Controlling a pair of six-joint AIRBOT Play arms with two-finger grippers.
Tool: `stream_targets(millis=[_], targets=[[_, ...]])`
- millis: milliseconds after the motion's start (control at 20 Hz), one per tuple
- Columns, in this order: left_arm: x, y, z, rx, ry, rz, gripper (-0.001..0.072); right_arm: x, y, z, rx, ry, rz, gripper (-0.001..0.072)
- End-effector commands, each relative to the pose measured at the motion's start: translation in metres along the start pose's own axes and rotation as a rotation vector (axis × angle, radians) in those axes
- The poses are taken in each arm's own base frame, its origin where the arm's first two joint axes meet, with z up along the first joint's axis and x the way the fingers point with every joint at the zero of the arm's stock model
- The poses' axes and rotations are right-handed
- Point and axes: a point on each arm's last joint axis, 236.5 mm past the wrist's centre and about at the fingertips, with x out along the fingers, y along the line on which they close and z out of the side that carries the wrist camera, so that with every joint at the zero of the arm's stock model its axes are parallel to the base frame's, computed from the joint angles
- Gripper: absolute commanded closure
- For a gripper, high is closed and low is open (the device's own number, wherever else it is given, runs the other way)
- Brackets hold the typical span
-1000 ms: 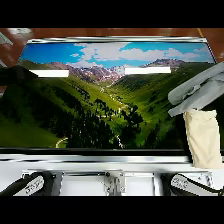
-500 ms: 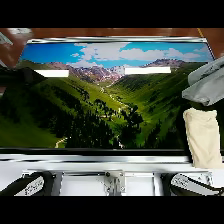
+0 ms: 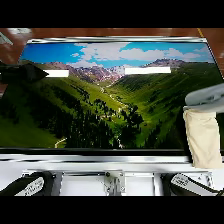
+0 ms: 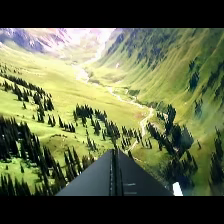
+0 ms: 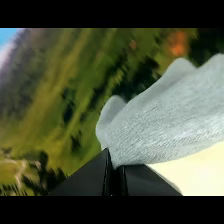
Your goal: Fold the shirts.
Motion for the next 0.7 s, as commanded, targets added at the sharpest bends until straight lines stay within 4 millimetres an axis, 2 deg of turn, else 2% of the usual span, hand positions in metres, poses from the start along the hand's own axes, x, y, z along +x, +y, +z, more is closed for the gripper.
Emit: stream_targets(millis=[0, 100, 200, 350, 500, 550, 650], targets=[[0.0, 0.001, 0.005, 0.002, -0.019, 0.006, 0.0675, -0.016, -0.044, -0.065, 0.141, 0.235, -0.192, 0.0654], [0.0, 0.0, 0.005, 0.004, -0.022, 0.002, 0.0675, -0.016, -0.053, -0.08, 0.184, 0.261, -0.235, 0.0654], [0.0, -0.001, 0.005, 0.003, -0.022, -0.001, 0.0675, -0.009, -0.065, -0.107, 0.224, 0.331, -0.277, 0.0654], [0.001, -0.002, 0.005, 0.005, -0.02, -0.003, 0.0675, 0.01, -0.083, -0.171, 0.275, 0.506, -0.327, 0.0654], [0.002, -0.003, 0.005, 0.006, -0.019, -0.005, 0.0675, 0.011, -0.121, -0.235, 0.292, 0.681, -0.488, 0.0653], [0.002, -0.003, 0.005, 0.006, -0.019, -0.005, 0.0675, 0.01, -0.132, -0.252, 0.294, 0.721, -0.536, 0.0653], [0.002, -0.003, 0.005, 0.005, -0.019, -0.006, 0.0675, 0.018, -0.141, -0.275, 0.298, 0.759, -0.561, 0.0653]])
